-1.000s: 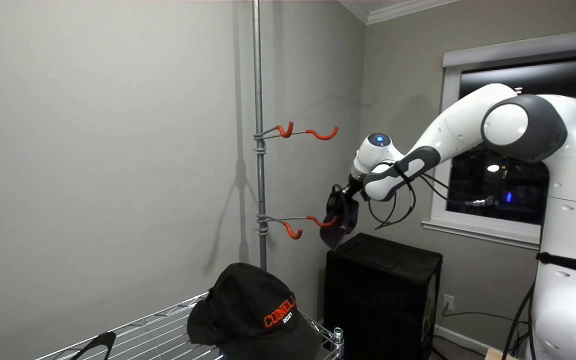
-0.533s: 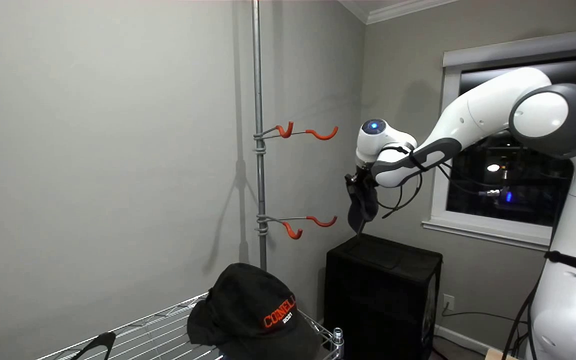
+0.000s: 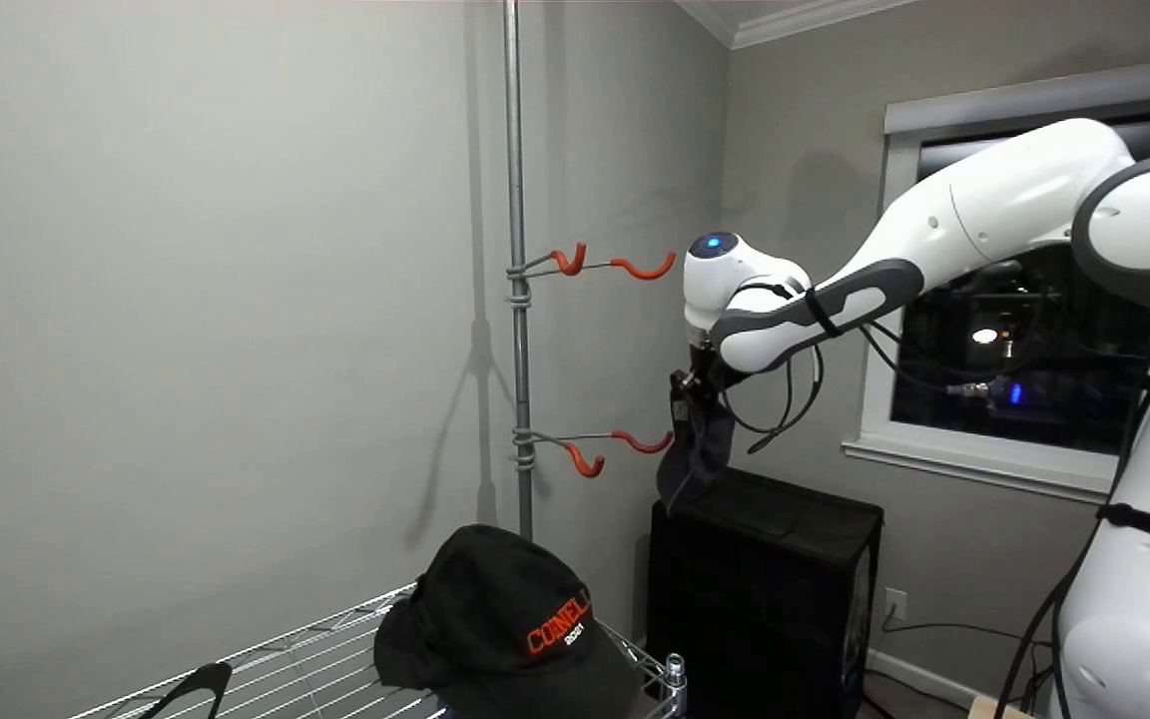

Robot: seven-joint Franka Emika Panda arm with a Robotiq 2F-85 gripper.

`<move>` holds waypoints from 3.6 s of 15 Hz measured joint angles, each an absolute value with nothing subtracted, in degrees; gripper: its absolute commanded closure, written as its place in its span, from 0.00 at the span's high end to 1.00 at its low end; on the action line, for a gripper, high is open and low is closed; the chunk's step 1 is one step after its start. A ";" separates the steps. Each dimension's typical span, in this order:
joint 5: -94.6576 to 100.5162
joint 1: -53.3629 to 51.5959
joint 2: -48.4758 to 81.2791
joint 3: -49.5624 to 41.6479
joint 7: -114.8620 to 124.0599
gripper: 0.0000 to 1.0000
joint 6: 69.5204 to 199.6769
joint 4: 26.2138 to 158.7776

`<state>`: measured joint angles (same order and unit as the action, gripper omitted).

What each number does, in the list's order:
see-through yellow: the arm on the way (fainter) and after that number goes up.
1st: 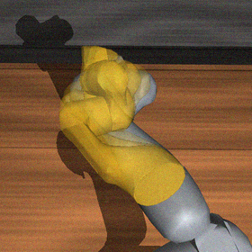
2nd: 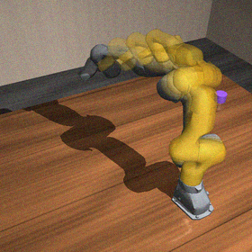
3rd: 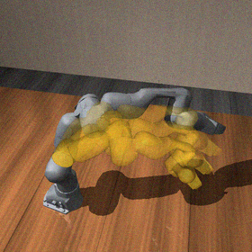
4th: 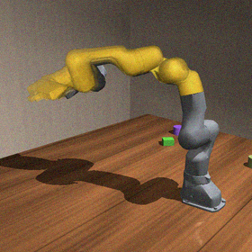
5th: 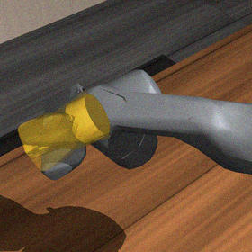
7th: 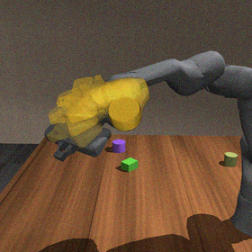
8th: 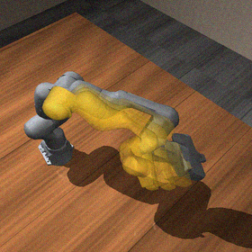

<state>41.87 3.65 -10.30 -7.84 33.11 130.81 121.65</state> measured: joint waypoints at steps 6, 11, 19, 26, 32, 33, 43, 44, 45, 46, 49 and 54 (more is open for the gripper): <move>37.04 3.29 -12.24 -1.88 32.91 0.03 121.26 120.59; 36.90 1.37 -14.34 5.19 38.99 0.03 111.12 118.82; 36.07 -3.24 -17.26 11.33 39.77 0.03 101.44 116.68; 31.35 -7.92 -18.94 14.29 36.54 0.03 99.16 116.91; 31.33 -9.98 -19.19 19.18 37.66 0.03 98.22 117.19; 31.33 -10.07 -19.15 20.20 38.54 0.03 97.60 117.06; 33.76 -13.45 -8.67 30.03 51.69 0.03 92.05 110.05; 34.84 -14.19 -6.43 30.29 53.54 0.03 92.04 108.77; 35.93 -14.96 -4.17 30.30 55.27 0.03 92.04 107.27; 37.16 -15.72 -1.77 30.11 57.13 0.03 92.04 105.43; 38.28 -18.04 4.78 27.90 59.64 0.03 92.04 98.76; 35.20 -22.01 12.14 23.53 58.91 0.03 88.84 88.35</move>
<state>35.20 -22.01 12.14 23.53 58.91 88.84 88.35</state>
